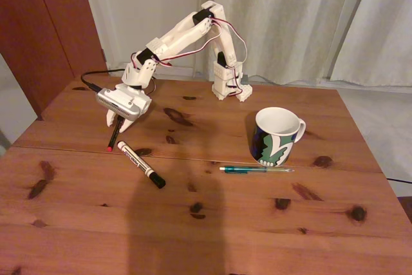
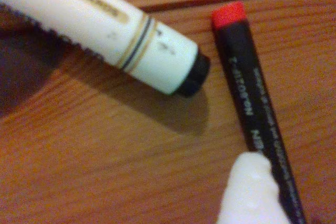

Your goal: Clean up the desk and place the pens and markers into the cup

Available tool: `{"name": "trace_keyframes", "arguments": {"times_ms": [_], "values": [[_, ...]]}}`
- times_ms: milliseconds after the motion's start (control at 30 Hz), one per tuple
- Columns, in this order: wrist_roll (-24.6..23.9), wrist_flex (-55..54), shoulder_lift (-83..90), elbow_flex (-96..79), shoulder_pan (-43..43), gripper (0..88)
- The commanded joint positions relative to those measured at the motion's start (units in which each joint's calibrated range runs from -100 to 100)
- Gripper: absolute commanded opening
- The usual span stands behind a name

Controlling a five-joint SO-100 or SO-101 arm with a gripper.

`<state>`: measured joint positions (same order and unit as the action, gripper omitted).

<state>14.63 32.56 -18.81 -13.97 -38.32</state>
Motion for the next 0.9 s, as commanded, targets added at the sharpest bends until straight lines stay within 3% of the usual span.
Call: {"name": "trace_keyframes", "arguments": {"times_ms": [0, 633, 867], "values": [[0.5, -0.5, 2.0, 1.6, 1.1, 13.7], [5.7, -0.4, 1.7, -0.3, -1.5, 13.7], [5.7, 16.3, 2.4, 10.8, -1.0, 13.7]]}}
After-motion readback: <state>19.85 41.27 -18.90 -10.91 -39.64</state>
